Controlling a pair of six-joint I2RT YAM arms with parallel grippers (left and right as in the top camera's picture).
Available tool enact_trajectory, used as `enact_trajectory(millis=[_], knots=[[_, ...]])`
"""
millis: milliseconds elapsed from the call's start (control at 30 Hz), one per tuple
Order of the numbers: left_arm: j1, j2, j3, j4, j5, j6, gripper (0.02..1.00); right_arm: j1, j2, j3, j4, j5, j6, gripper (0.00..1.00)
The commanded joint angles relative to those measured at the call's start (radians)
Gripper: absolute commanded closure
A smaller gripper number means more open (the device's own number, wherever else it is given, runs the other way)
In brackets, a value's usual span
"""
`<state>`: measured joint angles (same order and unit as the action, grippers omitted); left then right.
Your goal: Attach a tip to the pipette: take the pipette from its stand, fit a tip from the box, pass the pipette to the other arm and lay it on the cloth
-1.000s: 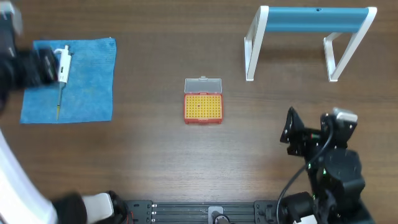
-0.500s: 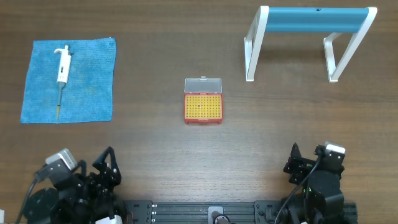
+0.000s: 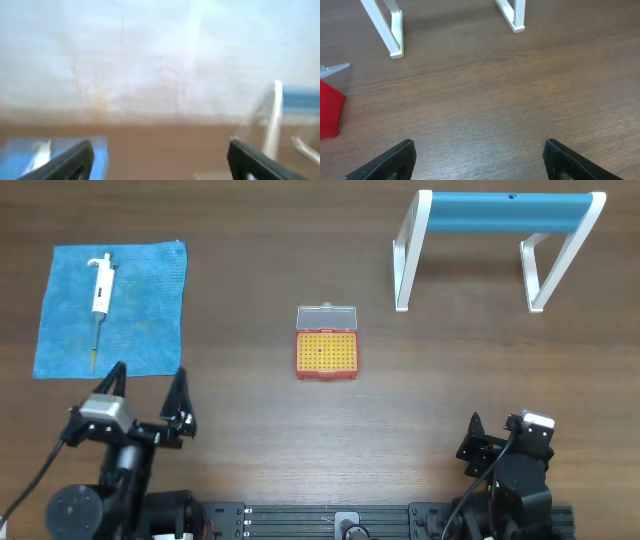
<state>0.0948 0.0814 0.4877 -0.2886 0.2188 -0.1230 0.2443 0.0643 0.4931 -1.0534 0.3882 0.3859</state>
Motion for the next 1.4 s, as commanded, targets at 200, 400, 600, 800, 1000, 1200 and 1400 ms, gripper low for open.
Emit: enact_trajectory(millis=[200,400,600,800,1000,1200,1400], knots=[[-0.018,-0.048,-0.482,0.458,-0.043,0.102,0.093,0.008,-0.006,-0.003,0.003,0.012,-0.006,0.174],[-0.018,-0.078,-0.482,0.224,-0.05,0.102,0.091,0.008,-0.006,-0.003,0.003,0.012,-0.006,0.172],[-0.018,-0.078,-0.482,0.224,-0.05,0.102,0.091,0.008,-0.006,-0.003,0.003,0.012,-0.006,0.174],[-0.018,-0.078,-0.482,0.224,-0.05,0.102,0.091,0.008,-0.006,-0.003,0.003,0.012,-0.006,0.174],[-0.018,-0.078,-0.482,0.224,-0.05,0.102,0.091,0.008,-0.006,-0.003,0.003,0.012,-0.006,0.005],[-0.018,-0.078,-0.482,0.224,-0.05,0.102,0.091,-0.186,-0.03,-0.243,0.75,-0.198,-0.32,0.005],[-0.018,-0.078,-0.482,0.224,-0.05,0.102,0.091,-0.224,-0.063,-0.447,0.988,-0.312,-0.317,0.005]])
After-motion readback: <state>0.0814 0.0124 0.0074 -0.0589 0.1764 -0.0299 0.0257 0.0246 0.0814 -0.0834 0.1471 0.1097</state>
